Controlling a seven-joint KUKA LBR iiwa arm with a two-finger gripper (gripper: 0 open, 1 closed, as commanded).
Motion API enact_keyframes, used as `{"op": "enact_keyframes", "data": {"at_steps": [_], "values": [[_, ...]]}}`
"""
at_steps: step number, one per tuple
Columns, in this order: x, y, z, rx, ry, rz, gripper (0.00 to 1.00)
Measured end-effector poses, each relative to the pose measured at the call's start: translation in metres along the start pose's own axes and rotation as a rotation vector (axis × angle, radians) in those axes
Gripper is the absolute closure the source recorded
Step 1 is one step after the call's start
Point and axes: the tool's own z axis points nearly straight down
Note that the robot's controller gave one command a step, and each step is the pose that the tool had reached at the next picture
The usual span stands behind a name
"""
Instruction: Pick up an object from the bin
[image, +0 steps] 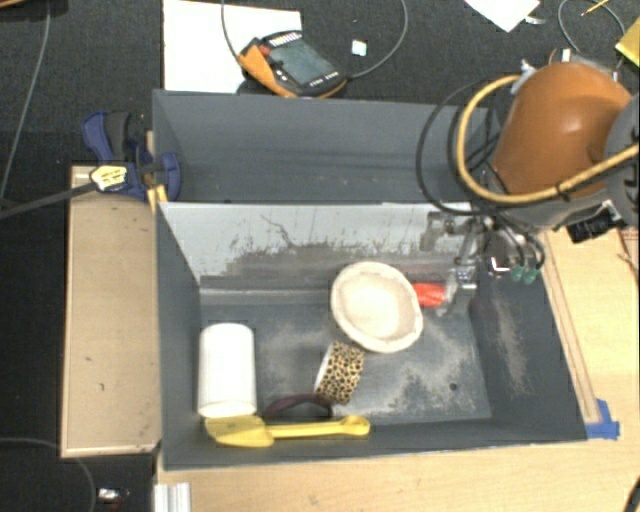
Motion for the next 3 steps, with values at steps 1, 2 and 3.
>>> {"op": "enact_keyframes", "data": {"at_steps": [1,2,3], "values": [[0.005,0.004,-0.102,0.001,-0.015,-0.010,0.00],[-0.005,0.002,0.033,-0.001,-0.001,0.059,0.00],[0.009,-0.009,0.016,0.003,-0.015,-0.222,0.00]]}}
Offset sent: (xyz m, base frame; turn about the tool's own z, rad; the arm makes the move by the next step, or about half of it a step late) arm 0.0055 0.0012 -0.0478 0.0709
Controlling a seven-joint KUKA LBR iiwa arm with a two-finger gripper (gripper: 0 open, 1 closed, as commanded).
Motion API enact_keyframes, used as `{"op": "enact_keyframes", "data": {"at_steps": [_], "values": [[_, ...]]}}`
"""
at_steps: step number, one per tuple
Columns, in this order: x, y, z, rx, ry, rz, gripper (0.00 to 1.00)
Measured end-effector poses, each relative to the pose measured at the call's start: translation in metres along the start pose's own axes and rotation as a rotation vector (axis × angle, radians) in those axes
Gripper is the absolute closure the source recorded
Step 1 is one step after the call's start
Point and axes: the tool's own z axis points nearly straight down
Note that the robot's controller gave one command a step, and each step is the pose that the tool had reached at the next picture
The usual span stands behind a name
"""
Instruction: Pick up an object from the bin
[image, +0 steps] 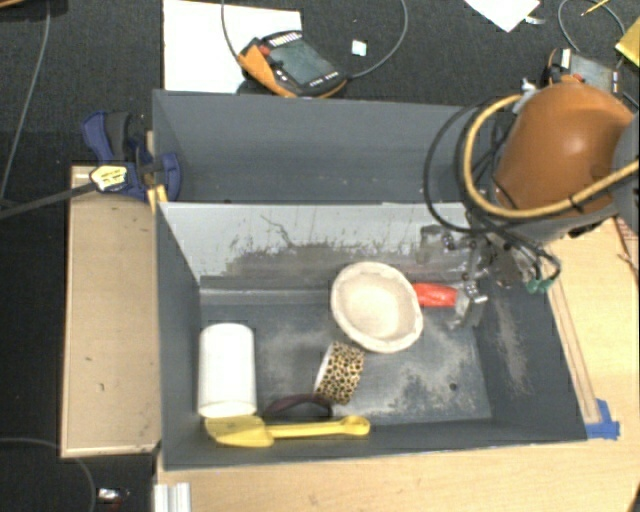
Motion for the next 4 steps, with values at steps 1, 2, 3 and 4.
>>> {"op": "enact_keyframes", "data": {"at_steps": [1,2,3,4], "values": [[-0.003,-0.004,0.094,-0.005,0.013,0.011,0.00],[-0.015,0.000,0.044,-0.001,-0.008,0.299,0.00],[0.023,-0.011,0.130,-0.005,0.015,0.129,0.00],[0.002,-0.009,0.122,-0.003,-0.010,0.305,0.00]]}}
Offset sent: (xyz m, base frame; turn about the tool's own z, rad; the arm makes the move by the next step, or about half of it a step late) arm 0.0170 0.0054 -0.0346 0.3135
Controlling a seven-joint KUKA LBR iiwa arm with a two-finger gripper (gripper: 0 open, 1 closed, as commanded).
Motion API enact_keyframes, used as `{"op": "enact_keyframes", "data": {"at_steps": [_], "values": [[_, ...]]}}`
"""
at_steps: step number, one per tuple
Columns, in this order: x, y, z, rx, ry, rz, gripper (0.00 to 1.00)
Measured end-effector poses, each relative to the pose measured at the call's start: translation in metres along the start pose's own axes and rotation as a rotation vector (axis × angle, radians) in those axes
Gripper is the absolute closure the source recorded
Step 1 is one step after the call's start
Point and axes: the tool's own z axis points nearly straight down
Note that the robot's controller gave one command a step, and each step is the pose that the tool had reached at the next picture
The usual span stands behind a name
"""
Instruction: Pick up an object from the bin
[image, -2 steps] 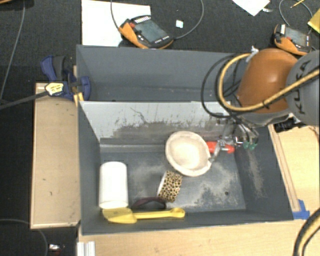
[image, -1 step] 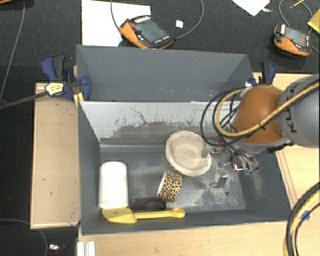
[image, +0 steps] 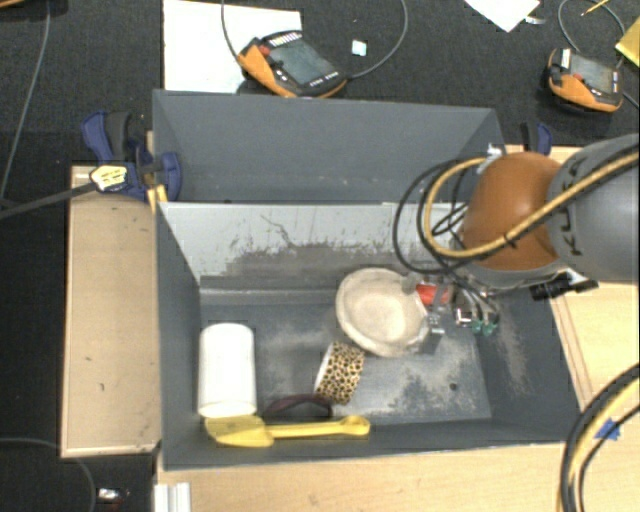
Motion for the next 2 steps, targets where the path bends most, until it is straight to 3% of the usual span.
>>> {"op": "enact_keyframes", "data": {"at_steps": [1,2], "values": [[0.029,-0.015,-0.116,0.001,0.026,-0.153,0.00],[0.006,-0.013,0.006,0.000,0.007,0.034,0.00]]}}
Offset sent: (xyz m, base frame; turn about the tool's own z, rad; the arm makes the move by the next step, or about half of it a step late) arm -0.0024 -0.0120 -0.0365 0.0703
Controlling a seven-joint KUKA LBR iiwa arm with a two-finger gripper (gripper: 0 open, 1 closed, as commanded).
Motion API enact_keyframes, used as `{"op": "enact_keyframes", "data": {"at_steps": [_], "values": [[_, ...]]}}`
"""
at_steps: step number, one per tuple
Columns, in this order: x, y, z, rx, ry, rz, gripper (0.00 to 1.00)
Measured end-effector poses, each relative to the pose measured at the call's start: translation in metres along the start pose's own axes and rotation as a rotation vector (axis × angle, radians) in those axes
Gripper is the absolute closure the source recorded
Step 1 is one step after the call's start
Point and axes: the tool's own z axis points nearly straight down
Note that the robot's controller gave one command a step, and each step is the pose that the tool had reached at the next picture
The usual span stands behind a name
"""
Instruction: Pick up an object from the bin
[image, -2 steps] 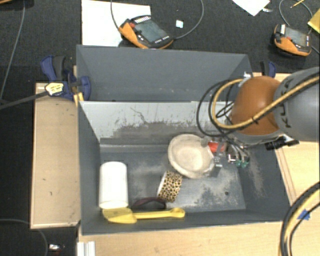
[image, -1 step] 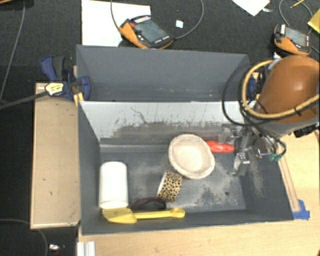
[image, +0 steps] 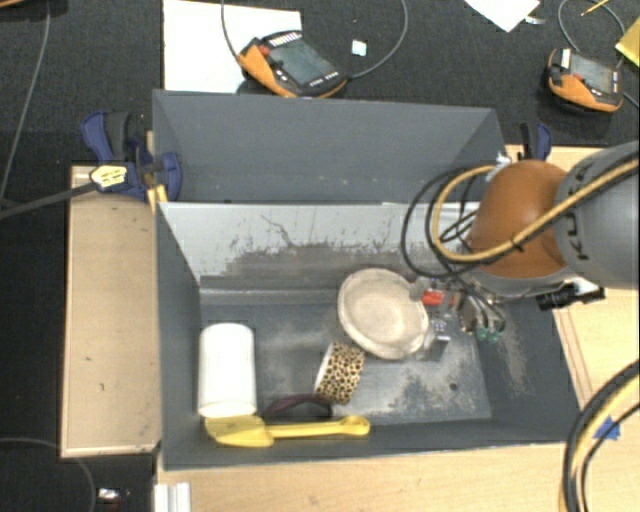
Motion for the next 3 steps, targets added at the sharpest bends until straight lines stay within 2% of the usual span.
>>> {"op": "enact_keyframes", "data": {"at_steps": [1,2,3], "values": [[0.072,0.004,-0.059,0.003,0.003,-0.133,0.00],[0.015,0.002,0.038,0.000,0.001,0.041,0.00],[0.031,-0.014,0.024,0.000,-0.005,-0.059,0.00]]}}
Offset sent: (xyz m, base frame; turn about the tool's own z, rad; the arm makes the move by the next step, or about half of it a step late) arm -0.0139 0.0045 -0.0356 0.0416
